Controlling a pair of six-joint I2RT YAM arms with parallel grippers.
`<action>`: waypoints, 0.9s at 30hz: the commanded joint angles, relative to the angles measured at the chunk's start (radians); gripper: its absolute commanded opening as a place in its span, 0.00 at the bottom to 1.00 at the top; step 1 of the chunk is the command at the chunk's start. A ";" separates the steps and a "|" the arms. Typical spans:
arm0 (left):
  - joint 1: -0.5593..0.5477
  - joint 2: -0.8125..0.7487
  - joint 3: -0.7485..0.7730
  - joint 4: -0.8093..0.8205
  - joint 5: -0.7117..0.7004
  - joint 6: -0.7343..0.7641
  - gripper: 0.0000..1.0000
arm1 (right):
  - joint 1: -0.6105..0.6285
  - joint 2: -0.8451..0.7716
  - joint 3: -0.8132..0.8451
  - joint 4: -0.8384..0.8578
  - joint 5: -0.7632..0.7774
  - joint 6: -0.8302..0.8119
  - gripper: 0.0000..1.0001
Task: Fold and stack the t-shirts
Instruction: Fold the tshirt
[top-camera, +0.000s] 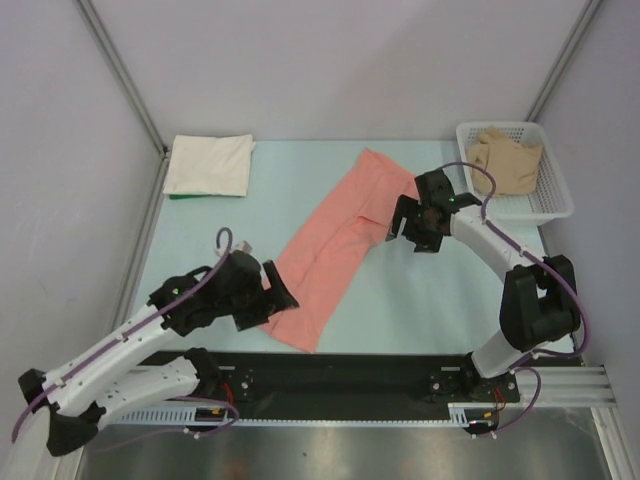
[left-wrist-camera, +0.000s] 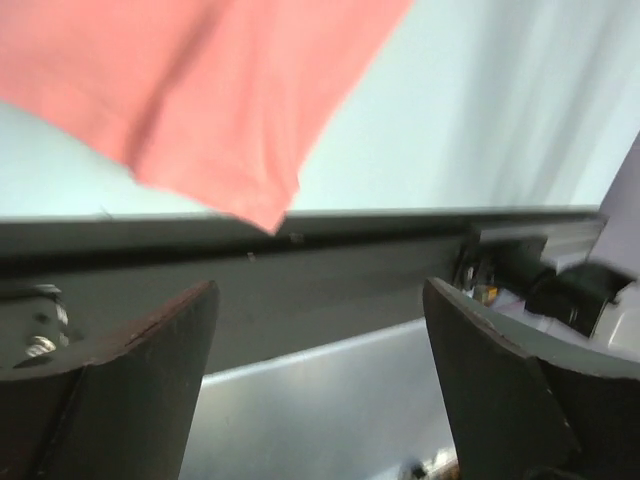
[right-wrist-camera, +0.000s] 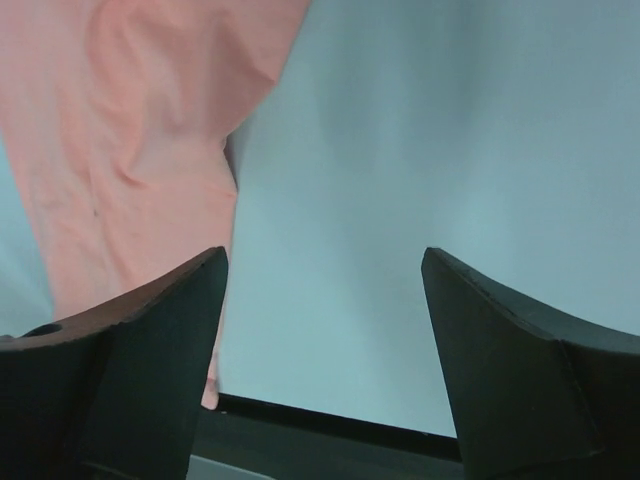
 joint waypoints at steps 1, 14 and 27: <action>0.197 0.008 0.056 -0.063 -0.030 0.279 0.88 | 0.007 0.004 -0.083 0.221 0.014 0.132 0.83; 0.626 0.165 0.075 0.126 -0.046 0.755 0.78 | -0.016 0.361 0.045 0.467 0.130 0.066 0.64; 0.676 0.303 0.086 0.189 0.040 0.731 0.85 | -0.127 0.591 0.325 0.388 0.019 0.046 0.70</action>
